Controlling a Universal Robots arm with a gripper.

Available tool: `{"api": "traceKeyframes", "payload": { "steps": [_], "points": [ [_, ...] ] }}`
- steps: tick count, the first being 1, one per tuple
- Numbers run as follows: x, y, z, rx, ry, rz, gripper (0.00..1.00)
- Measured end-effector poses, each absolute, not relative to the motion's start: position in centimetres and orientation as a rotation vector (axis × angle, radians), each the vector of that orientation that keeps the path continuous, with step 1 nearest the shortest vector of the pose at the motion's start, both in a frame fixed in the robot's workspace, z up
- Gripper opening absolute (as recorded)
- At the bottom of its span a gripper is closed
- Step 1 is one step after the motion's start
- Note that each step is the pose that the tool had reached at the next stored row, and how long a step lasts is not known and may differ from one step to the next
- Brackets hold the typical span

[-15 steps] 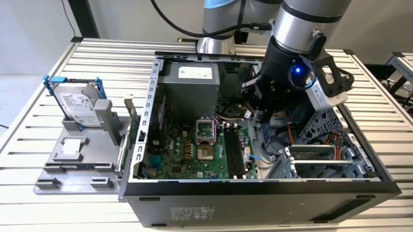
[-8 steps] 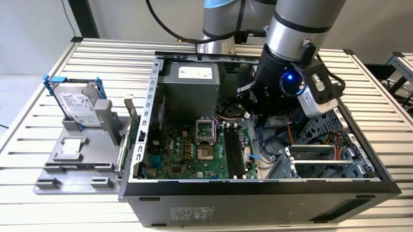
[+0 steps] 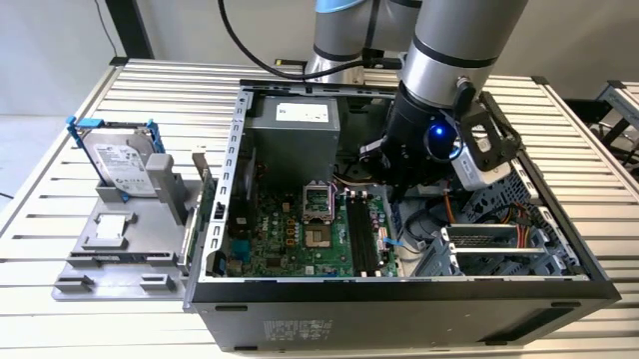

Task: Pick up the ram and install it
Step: 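Insert the ram into the slot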

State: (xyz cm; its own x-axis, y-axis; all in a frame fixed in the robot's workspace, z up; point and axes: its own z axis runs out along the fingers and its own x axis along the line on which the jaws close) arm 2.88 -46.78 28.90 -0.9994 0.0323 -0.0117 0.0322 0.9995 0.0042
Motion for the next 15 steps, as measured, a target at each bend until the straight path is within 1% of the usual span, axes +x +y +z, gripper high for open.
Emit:
{"api": "traceKeyframes", "payload": {
  "steps": [15],
  "points": [
    [2.7,-46.7,26.2,0.038,3.130,0.006,0.00]
  ]
}}
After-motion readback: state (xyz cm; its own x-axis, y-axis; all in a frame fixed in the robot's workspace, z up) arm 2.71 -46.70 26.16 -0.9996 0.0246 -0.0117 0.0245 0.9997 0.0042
